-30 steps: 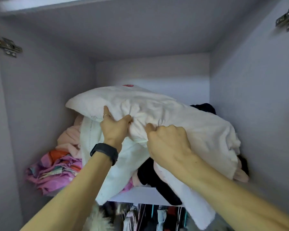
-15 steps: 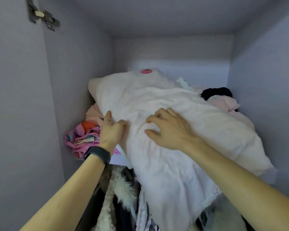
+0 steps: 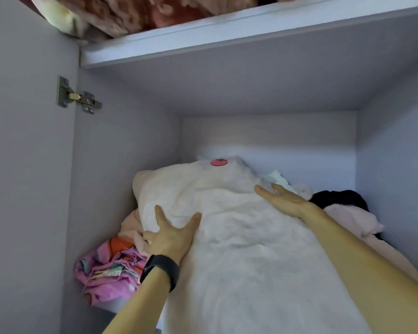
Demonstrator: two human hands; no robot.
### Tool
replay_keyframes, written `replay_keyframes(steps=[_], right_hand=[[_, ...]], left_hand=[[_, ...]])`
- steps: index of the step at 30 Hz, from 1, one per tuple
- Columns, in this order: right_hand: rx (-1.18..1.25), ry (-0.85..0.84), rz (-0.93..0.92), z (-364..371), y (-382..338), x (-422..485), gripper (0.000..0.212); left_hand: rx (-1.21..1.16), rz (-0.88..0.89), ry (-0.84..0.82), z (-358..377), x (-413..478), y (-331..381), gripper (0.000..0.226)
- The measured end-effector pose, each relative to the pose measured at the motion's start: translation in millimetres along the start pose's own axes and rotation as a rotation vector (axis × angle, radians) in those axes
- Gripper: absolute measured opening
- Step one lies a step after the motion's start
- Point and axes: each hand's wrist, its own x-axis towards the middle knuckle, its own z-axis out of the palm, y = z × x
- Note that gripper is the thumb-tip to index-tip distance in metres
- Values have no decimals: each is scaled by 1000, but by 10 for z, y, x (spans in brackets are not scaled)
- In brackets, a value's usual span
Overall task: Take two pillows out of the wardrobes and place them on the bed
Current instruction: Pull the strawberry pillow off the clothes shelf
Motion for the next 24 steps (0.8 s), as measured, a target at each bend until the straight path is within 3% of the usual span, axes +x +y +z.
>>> replay_keyframes(steps=[3, 7, 11, 17, 21, 24], right_hand=[[13, 57, -107, 272, 185, 147, 114], [-38, 51, -165, 274, 259, 125, 117], [-150, 66, -180, 178, 94, -10, 127], [-226, 306, -271, 64, -107, -653, 124], [-168, 440, -300, 156, -29, -1145, 123], [42, 496, -354, 419, -20, -1665, 123]], left_hand=[[-16, 31, 34, 106, 22, -138, 118], [27, 70, 75, 145, 55, -211, 121], [28, 147, 96, 74, -61, -148, 108], [-39, 293, 197, -154, -390, -1, 98], [-46, 394, 346, -404, -747, -15, 90], [-61, 471, 421, -715, -1126, -134, 88]])
